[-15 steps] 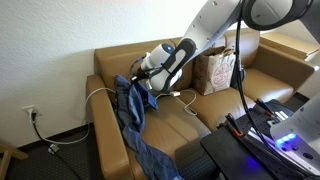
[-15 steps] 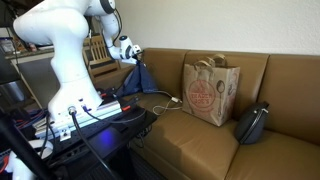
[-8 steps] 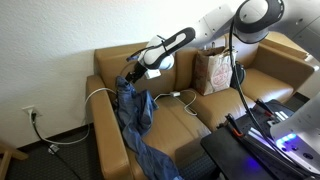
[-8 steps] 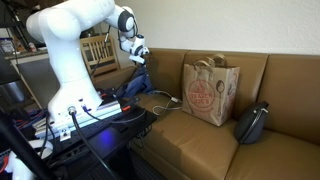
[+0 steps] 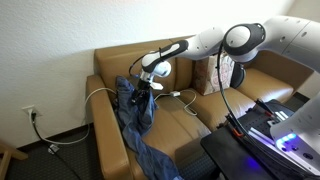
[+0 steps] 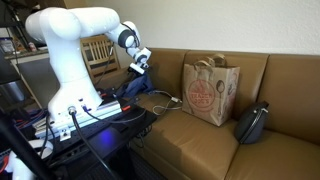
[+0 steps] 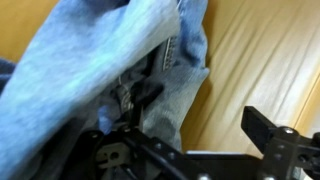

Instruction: Fold the trouser

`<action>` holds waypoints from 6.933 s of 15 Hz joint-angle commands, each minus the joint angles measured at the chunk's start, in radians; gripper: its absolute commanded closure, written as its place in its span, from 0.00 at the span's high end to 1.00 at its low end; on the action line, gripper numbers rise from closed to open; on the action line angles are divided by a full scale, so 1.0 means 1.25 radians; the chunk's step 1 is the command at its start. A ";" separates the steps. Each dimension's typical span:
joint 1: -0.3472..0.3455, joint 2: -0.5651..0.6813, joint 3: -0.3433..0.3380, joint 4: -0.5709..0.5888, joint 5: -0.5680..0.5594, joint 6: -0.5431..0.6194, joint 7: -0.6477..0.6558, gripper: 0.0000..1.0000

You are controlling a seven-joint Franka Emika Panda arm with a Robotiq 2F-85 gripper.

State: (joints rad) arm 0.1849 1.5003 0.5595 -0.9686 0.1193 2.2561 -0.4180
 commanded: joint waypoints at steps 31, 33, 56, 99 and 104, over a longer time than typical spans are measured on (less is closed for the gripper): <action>0.328 -0.273 -0.231 -0.173 -0.002 -0.414 0.287 1.00; 0.341 -0.274 -0.241 -0.177 -0.006 -0.415 0.330 1.00; 0.290 -0.296 -0.258 -0.248 0.012 -0.267 0.414 1.00; 0.653 -0.292 -0.485 -0.641 -0.152 0.513 1.452 1.00; 0.712 -0.209 -0.545 -0.504 -0.169 0.406 1.431 1.00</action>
State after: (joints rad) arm 1.0357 1.1565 -0.0797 -1.7189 -0.0950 2.8042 1.4016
